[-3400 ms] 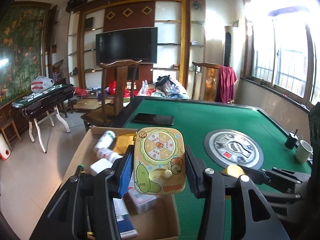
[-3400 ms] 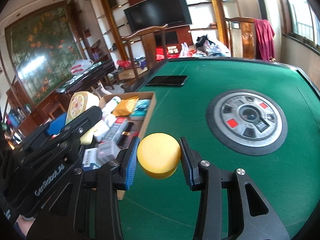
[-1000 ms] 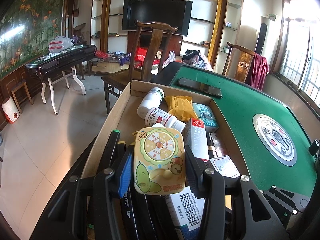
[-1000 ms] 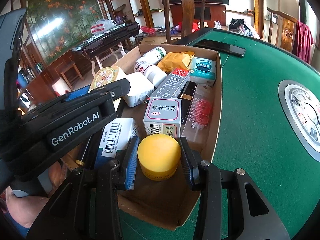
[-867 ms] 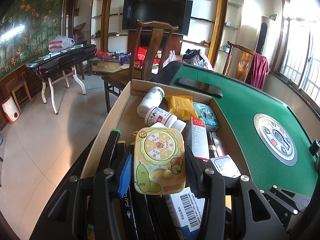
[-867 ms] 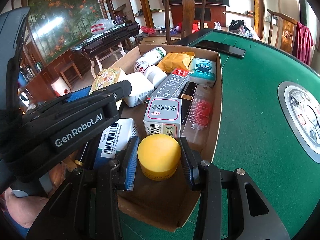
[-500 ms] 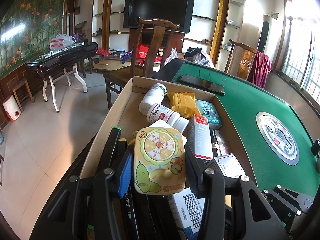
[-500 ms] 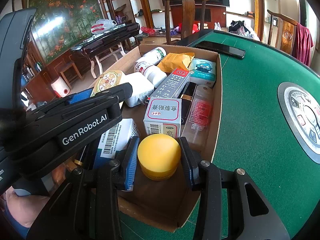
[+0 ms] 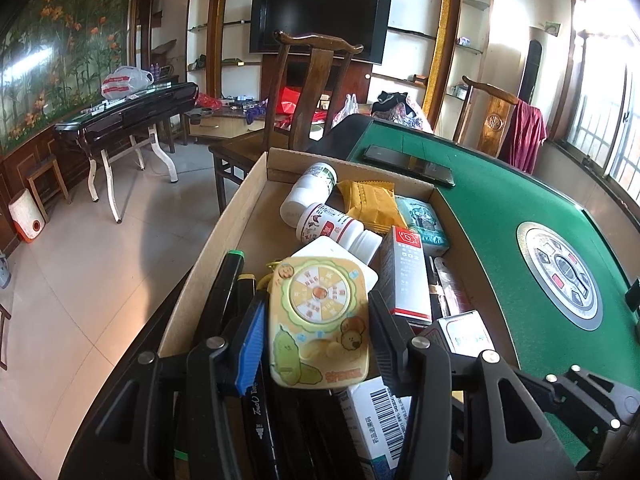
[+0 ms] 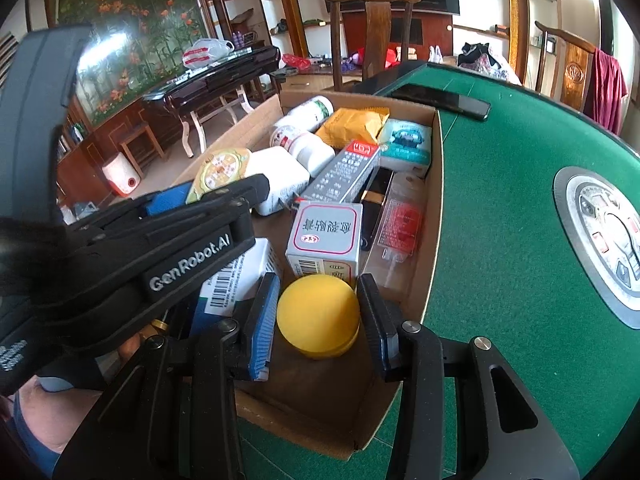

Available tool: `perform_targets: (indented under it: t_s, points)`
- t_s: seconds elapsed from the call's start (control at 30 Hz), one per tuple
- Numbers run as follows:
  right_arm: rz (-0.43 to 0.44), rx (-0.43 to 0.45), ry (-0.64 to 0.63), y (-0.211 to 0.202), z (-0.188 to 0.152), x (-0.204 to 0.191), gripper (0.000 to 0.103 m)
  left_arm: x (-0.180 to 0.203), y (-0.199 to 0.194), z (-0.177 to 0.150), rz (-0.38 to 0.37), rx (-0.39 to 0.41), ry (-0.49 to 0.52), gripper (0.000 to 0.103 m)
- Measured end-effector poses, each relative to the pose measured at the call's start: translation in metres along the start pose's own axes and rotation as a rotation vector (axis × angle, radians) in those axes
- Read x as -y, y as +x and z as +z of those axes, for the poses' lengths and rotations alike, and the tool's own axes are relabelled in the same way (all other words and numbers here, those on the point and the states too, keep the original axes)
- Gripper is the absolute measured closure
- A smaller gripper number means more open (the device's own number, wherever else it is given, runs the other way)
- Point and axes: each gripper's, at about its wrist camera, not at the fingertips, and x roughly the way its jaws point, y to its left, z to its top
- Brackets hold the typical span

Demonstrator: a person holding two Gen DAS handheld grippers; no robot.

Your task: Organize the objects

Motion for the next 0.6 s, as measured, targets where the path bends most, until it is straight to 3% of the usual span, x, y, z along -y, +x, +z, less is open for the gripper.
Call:
perform_targets:
  t_s: [0.1, 0.17, 0.33, 0.47, 0.6]
  points:
    - [-0.008, 0.026, -0.014, -0.009, 0.0, -0.003, 0.059, 0.001, -0.005, 0.002, 0.007, 0.021, -0.005, 0.037]
    - [-0.017, 0.044, -0.013, -0.015, 0.0, -0.003, 0.045, 0.002, -0.012, 0.003, 0.008, 0.05, -0.003, 0.026]
    - [-0.038, 0.112, -0.006, -0.04, -0.002, 0.002, 0.042, 0.006, -0.031, 0.01, 0.029, 0.095, -0.008, 0.023]
    - [-0.09, 0.195, 0.031, -0.067, -0.007, 0.016, 0.032, 0.005, -0.053, 0.018, 0.035, 0.12, -0.033, 0.014]
    - [-0.111, 0.263, 0.063, -0.089, -0.018, 0.033, 0.032, 0.015, -0.072, 0.017, 0.058, 0.135, 0.076, 0.002]
